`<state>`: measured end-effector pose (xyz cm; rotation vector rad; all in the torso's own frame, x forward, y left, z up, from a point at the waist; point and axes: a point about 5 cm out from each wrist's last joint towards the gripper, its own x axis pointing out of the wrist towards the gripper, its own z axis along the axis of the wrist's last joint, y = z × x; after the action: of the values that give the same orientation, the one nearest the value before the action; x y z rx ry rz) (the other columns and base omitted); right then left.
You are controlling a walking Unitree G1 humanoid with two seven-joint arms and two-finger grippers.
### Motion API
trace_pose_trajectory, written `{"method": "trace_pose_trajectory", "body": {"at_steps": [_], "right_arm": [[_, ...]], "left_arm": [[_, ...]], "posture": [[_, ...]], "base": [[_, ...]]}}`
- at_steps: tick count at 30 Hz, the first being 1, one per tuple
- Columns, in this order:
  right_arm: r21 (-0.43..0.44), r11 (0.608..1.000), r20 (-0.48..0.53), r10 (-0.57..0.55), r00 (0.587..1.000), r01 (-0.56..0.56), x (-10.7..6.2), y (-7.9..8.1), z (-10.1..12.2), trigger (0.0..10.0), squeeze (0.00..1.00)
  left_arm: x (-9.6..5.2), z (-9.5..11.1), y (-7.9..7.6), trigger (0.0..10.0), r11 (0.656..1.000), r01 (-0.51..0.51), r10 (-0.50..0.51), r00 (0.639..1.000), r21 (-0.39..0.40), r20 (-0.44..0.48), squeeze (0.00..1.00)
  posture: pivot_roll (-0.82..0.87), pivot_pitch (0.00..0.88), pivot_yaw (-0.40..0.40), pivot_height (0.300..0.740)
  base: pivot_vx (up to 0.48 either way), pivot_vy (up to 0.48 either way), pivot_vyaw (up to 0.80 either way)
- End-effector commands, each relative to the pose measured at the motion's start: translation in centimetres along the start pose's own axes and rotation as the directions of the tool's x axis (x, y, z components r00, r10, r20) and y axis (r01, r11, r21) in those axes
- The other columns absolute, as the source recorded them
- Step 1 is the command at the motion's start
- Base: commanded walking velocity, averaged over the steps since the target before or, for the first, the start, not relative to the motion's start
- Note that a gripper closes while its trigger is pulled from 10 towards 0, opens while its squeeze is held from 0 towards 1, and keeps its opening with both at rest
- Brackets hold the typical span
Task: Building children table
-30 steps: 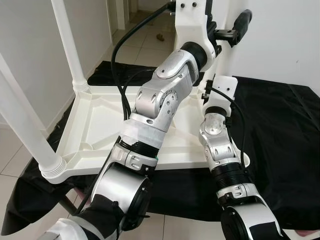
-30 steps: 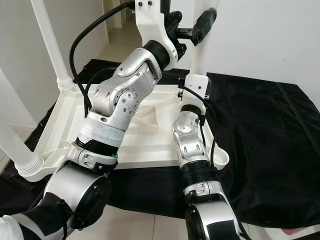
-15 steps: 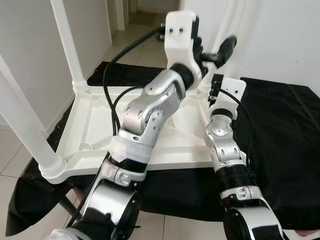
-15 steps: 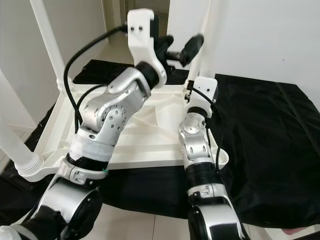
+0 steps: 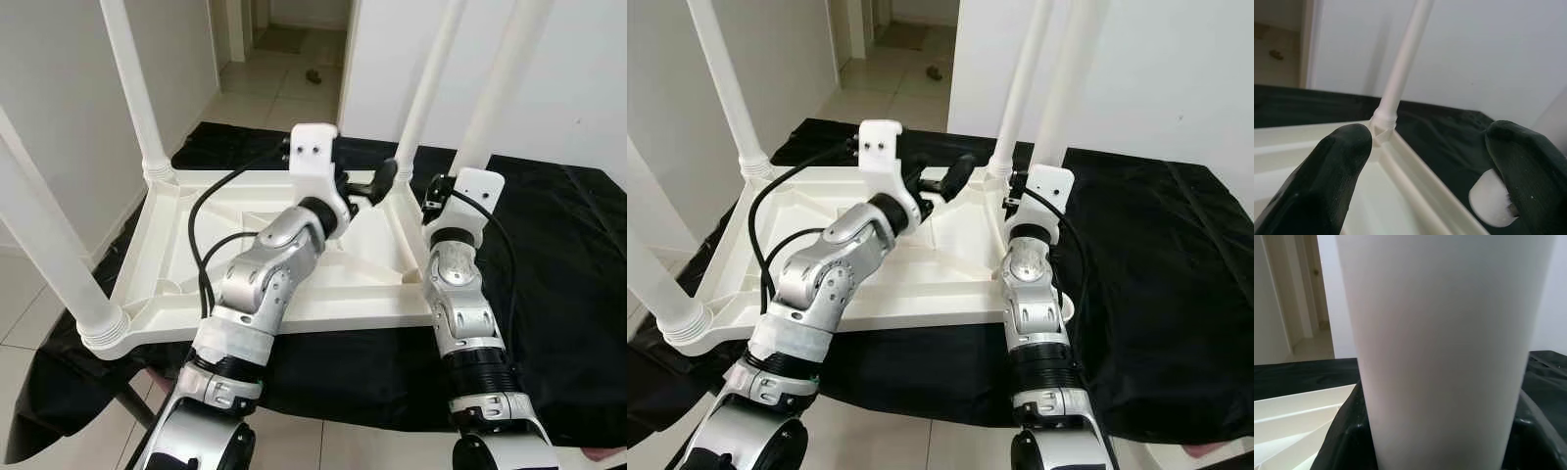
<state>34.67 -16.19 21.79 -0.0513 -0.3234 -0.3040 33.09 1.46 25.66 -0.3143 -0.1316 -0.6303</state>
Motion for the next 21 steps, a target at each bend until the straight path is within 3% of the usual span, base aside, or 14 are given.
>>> {"method": "trace_pose_trajectory", "body": {"at_steps": [1, 7, 10, 21], "right_arm": [[0.013, 1.000, 0.002, 0.011, 1.000, -0.011, -0.2, -0.5, 0.2, 10.0, 0.00], [0.027, 0.999, -0.010, 0.030, 1.000, -0.030, -0.5, -0.9, 0.1, 10.0, 0.00], [0.042, 0.999, -0.027, 0.024, 0.999, -0.023, -0.6, -1.7, -0.4, 10.0, 0.00], [0.054, 0.998, -0.054, 0.029, 0.998, -0.026, -1.0, -2.9, -0.9, 10.0, 0.00]], "left_arm": [[-0.5, -1.3, 0.4, 10.0, 0.998, 0.025, -0.024, 0.999, 0.049, -0.022, 0.00], [-0.9, -2.6, 0.8, 10.0, 0.999, 0.013, -0.011, 0.998, 0.049, -0.059, 0.00], [-1.6, -3.9, 1.3, 10.0, 0.993, 0.002, 0.007, 0.997, 0.120, -0.075, 0.00], [-2.9, -4.9, 1.9, 10.0, 0.989, 0.045, -0.029, 0.993, 0.143, -0.112, 0.00]], "posture": [[-0.04, 0.000, 0.003, 0.740], [-0.03, 0.000, 0.001, 0.740], [-0.02, 0.000, 0.009, 0.740], [-0.01, 0.000, 0.013, 0.740]], "base": [[0.000, 0.000, 0.00], [0.000, 0.000, 0.00], [0.000, 0.000, 0.00], [0.000, 0.000, 0.00]]}}
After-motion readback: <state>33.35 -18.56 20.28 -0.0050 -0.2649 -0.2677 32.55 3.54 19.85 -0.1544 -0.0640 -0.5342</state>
